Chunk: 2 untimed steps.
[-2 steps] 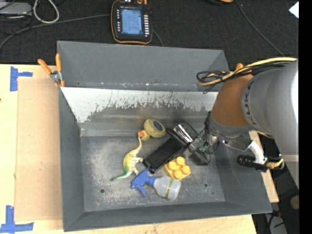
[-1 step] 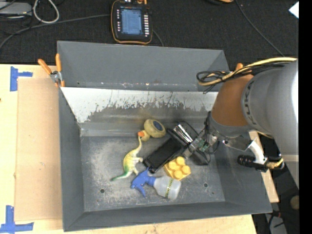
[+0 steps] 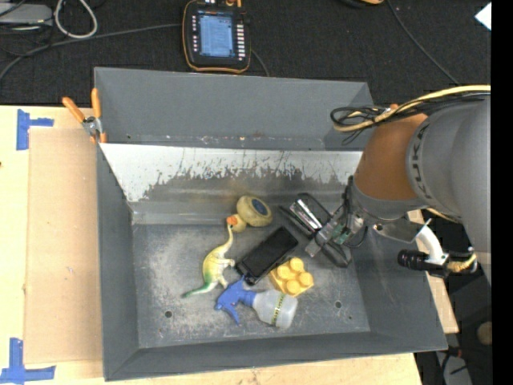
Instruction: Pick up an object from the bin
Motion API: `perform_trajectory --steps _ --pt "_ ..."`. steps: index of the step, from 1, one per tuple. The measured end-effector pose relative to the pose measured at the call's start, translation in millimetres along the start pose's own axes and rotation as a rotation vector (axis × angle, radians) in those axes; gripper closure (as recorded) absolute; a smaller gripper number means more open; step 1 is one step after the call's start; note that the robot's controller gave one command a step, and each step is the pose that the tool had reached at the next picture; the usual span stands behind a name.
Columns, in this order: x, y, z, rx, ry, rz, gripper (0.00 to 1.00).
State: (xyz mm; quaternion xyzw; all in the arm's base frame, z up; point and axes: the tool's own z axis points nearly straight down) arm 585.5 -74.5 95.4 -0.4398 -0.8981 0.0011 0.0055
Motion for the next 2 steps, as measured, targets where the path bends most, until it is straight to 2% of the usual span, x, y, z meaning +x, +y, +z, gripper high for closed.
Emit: perform_trajectory --steps 2 --pt "0.3 0 -45 0.0 0.001 -0.002 1.0"
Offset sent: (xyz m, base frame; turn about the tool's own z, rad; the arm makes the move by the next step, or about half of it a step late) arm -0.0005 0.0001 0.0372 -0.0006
